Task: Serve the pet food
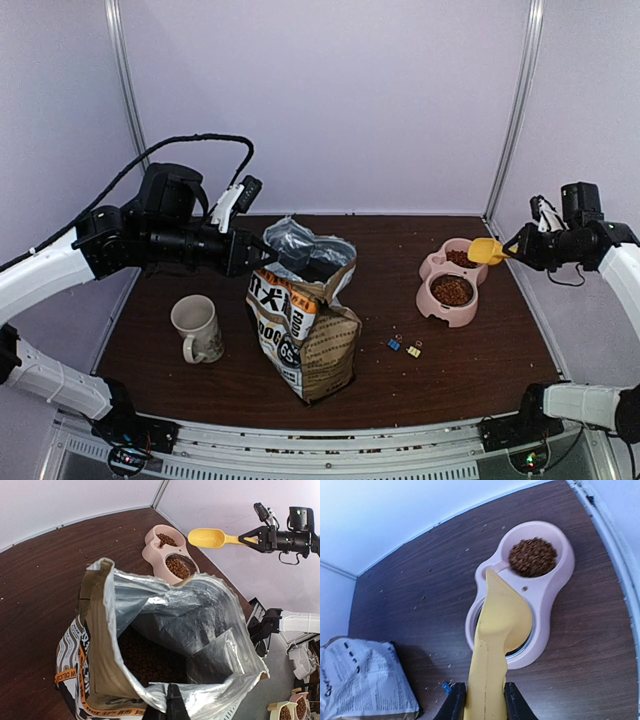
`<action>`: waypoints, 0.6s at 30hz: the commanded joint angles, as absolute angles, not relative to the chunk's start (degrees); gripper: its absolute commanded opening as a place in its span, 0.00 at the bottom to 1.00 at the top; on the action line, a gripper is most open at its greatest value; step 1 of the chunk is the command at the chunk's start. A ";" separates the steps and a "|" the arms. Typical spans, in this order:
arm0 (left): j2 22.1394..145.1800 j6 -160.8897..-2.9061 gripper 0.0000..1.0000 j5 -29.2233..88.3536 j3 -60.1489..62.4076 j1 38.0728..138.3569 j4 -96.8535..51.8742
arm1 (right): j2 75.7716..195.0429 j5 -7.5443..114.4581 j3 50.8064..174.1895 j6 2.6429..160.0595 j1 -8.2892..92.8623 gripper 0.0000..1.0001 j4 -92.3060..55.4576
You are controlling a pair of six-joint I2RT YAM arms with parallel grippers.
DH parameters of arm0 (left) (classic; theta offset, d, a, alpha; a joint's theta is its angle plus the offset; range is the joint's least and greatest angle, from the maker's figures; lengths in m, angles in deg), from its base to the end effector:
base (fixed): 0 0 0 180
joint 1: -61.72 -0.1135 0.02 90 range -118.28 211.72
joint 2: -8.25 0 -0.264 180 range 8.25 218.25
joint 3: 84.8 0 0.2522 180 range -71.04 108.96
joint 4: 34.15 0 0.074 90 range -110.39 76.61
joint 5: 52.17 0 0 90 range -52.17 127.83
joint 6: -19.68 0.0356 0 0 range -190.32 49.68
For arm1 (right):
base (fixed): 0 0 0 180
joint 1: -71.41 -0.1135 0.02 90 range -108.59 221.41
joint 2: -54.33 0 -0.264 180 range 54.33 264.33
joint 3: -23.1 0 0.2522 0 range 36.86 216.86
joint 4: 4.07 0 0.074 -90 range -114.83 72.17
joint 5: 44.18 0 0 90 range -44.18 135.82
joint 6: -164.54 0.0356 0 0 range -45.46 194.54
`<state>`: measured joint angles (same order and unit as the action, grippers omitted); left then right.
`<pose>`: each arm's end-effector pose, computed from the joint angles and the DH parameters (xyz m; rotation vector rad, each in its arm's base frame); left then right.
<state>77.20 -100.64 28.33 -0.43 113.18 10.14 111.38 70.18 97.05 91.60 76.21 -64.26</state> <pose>0.1598 -0.2100 0.3743 0.5183 2.1792 -1.0055 0.1957 -0.0017 0.3354 0.2264 2.3073 0.6018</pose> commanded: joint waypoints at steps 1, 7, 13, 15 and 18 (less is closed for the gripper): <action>75.17 -99.95 0.00 27.74 1.83 112.49 0.29 | 104.28 82.07 88.19 99.36 71.75 0.07 -62.57; 73.91 -100.20 0.00 27.34 0.26 112.48 -0.11 | 90.12 83.14 68.17 116.69 60.15 0.07 -46.17; 73.47 -100.59 0.00 25.95 -0.20 112.43 -0.58 | 81.60 77.60 54.41 124.43 56.28 0.07 -38.07; 73.51 -100.90 0.00 25.31 -0.20 112.42 -0.84 | 80.81 76.44 53.14 123.61 56.21 0.07 -38.83; 73.56 -101.15 0.00 25.08 -0.11 112.43 -1.09 | 80.01 74.83 53.01 122.14 56.25 0.07 -39.82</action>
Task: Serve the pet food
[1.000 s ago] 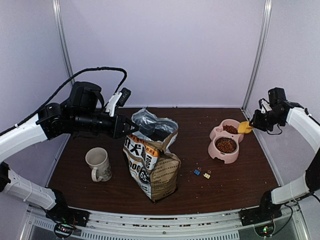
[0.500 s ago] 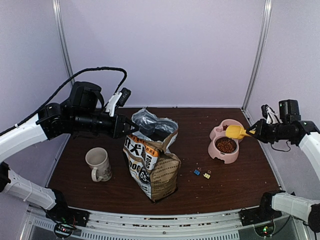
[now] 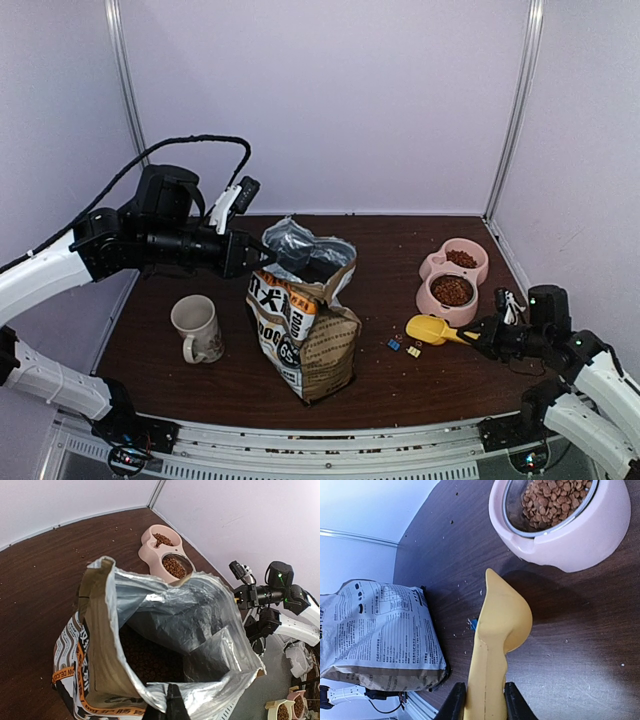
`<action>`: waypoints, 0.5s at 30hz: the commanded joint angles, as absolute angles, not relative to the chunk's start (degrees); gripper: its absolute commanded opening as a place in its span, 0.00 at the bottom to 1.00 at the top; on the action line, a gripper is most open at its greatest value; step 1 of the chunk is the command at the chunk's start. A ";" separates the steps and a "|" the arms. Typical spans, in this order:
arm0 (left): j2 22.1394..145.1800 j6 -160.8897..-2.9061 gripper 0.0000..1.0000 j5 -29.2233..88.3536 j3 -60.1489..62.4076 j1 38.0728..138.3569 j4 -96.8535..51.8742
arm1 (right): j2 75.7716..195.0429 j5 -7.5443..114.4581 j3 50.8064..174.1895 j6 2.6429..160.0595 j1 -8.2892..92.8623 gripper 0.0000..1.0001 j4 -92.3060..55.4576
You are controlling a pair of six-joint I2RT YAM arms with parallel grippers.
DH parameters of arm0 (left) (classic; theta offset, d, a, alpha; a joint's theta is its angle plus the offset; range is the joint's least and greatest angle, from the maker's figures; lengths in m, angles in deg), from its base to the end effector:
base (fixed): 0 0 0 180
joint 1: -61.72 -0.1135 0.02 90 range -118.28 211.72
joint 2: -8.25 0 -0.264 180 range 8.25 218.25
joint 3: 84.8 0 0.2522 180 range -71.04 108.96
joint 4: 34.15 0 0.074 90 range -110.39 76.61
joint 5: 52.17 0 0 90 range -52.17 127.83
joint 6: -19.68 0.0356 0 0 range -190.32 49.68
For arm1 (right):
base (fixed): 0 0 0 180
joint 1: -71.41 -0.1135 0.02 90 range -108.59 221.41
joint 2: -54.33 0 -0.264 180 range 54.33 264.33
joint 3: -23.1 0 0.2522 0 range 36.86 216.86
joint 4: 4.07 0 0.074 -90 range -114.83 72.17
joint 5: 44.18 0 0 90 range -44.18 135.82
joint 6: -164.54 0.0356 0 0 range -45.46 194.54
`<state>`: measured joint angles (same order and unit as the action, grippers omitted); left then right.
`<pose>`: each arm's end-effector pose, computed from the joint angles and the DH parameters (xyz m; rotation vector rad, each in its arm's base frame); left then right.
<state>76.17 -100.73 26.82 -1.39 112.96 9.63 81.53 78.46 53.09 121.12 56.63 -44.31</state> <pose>0.1573 -0.2068 0.3739 0.5300 2.1723 -1.0347 0.1108 0.0491 0.1832 0.3183 2.3623 1.1883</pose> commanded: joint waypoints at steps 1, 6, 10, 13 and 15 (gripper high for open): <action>73.48 -101.30 0.00 25.08 -0.18 112.43 -1.24 | 80.02 74.52 52.93 122.02 56.25 0.07 -39.68; 73.49 -101.52 0.00 25.24 -0.22 112.43 -1.75 | 81.91 73.81 51.23 122.02 56.16 0.09 -38.43; 73.56 -101.61 0.00 25.17 -0.12 112.45 -1.69 | 81.74 72.53 49.20 123.84 56.18 0.14 -37.21; 73.72 -101.57 0.00 25.00 -0.11 112.43 -1.58 | 81.40 71.56 47.88 125.39 56.20 0.20 -36.68; 73.65 -101.54 0.00 24.91 -0.11 112.44 -1.51 | 81.28 70.98 46.99 126.36 56.17 0.29 -36.36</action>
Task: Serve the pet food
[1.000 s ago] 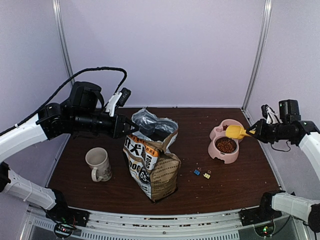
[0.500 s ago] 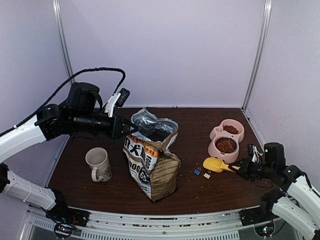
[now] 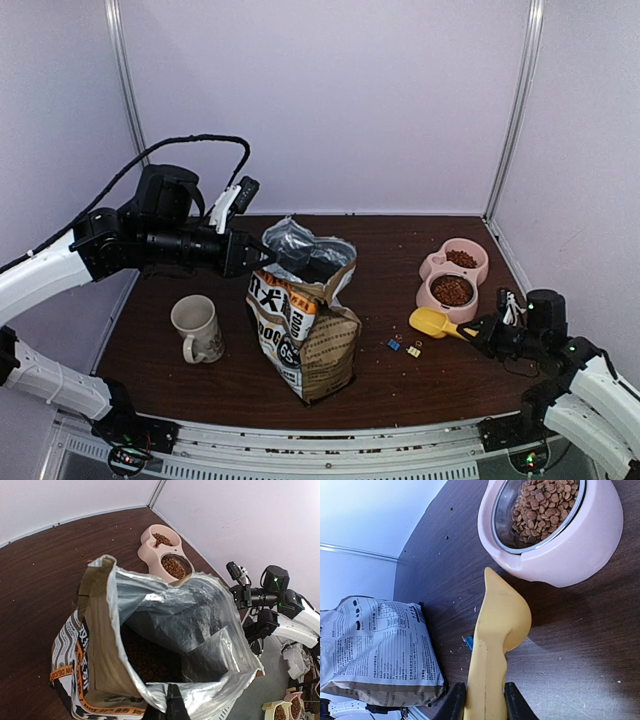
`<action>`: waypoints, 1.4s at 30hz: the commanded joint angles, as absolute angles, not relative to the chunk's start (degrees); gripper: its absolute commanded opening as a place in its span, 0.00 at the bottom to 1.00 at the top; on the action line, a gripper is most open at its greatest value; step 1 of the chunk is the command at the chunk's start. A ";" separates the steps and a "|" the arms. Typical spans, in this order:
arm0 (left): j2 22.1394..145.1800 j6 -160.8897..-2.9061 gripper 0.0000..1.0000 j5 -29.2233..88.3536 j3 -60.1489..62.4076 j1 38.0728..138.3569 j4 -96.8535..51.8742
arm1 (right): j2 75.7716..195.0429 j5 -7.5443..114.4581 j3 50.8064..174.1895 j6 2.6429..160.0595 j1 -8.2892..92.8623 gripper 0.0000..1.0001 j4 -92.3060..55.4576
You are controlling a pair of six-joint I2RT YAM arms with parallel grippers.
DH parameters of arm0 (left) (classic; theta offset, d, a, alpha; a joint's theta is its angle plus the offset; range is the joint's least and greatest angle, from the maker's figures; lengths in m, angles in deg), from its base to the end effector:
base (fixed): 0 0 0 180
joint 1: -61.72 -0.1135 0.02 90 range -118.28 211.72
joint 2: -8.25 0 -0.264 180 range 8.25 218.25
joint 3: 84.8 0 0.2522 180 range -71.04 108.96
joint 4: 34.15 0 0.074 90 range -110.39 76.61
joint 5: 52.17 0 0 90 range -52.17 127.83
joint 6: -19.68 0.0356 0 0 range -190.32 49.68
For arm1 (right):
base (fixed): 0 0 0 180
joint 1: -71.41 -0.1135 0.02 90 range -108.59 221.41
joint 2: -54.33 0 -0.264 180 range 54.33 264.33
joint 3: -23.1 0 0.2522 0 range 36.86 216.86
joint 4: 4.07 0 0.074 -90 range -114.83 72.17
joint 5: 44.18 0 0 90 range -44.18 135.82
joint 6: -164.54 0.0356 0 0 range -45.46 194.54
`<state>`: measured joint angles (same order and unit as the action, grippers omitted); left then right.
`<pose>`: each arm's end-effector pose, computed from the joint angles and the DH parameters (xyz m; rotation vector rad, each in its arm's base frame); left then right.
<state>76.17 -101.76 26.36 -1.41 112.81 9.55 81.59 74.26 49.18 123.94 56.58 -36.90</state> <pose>0.1576 -0.2066 0.3739 0.5140 2.1806 -1.0510 0.1163 0.0483 0.1703 0.3886 2.2947 1.1469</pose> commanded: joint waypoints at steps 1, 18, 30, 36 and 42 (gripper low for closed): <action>73.61 -101.53 0.00 24.86 -0.12 112.43 -1.43 | 81.20 70.56 46.71 126.74 56.14 0.33 -36.44; 72.95 -100.72 0.00 23.90 -0.85 112.43 -1.09 | 77.72 56.08 54.55 123.32 56.14 0.91 -49.63; 71.74 -100.54 0.00 22.95 -2.59 112.43 -2.25 | 89.59 61.86 75.73 112.43 46.79 0.87 -51.44; 72.04 -99.66 0.00 20.82 -2.33 112.49 -2.71 | 98.50 62.22 85.57 113.19 34.28 0.85 -48.89; 73.01 -98.88 0.00 19.80 -1.97 112.52 -2.37 | 112.34 50.57 103.35 114.76 18.12 0.82 -48.70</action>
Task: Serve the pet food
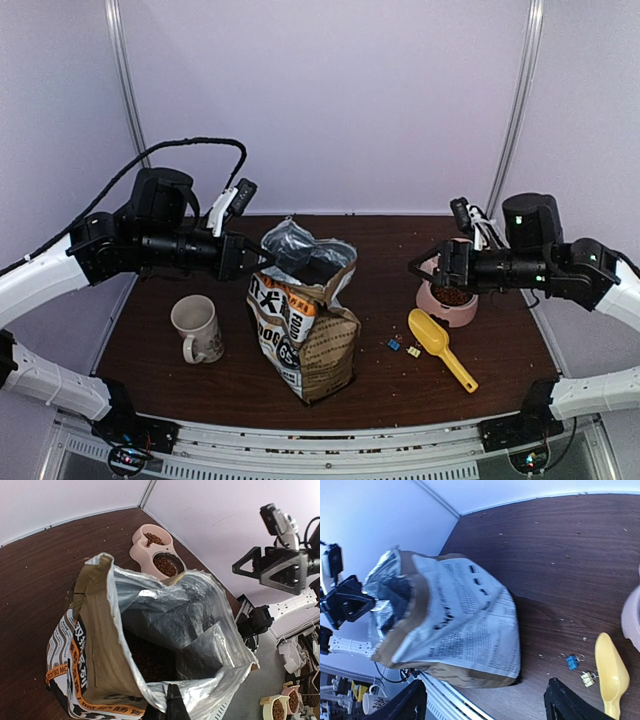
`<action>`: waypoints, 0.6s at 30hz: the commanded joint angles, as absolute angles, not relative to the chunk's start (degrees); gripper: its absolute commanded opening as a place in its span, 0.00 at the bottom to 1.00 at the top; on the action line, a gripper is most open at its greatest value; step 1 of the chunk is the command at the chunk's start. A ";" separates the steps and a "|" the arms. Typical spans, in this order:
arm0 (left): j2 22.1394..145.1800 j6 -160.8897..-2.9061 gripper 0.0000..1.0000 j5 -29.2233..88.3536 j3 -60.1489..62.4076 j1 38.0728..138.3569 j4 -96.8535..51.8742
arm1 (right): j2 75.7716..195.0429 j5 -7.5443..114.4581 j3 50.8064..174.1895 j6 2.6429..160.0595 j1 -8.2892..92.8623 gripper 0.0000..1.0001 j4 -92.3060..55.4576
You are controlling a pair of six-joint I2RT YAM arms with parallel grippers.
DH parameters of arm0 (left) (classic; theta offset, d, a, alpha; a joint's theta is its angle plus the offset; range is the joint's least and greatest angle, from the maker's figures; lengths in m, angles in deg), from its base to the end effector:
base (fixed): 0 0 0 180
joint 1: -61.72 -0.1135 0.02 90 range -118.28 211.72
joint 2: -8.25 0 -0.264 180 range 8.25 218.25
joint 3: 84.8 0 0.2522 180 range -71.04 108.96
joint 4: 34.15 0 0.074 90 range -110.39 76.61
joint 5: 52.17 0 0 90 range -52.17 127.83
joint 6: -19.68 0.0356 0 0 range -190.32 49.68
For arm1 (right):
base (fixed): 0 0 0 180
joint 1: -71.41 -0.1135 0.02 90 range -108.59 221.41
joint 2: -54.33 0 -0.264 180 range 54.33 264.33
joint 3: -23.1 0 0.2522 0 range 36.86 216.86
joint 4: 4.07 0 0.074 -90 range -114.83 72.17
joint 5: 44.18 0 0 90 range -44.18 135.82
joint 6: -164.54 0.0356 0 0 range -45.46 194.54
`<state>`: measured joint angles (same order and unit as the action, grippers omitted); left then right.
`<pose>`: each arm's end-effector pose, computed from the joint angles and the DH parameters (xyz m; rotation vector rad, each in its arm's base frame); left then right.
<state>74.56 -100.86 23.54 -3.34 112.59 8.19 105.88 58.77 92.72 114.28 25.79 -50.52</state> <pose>0.1534 -0.2025 0.3716 0.5598 2.1580 -1.0963 0.1280 0.1423 0.3468 -0.2682 2.2450 1.1002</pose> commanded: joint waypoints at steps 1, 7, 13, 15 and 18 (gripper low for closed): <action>73.14 -98.97 0.00 19.66 -1.96 112.52 -2.43 | 115.29 48.43 106.66 114.39 15.99 0.81 -49.67; 73.24 -99.32 0.00 19.32 -2.16 112.52 -3.14 | 130.91 40.29 122.21 111.02 11.69 0.71 -57.91; 72.67 -99.08 0.00 19.64 -2.14 112.57 -2.62 | 139.42 35.61 129.80 108.77 10.89 0.59 -64.21; 72.66 -98.85 0.00 19.73 -2.13 112.54 -2.39 | 140.79 36.04 130.90 108.07 10.92 0.56 -65.21; 72.76 -98.68 0.00 19.66 -2.13 112.51 -2.37 | 142.55 37.36 131.46 107.59 10.91 0.51 -65.49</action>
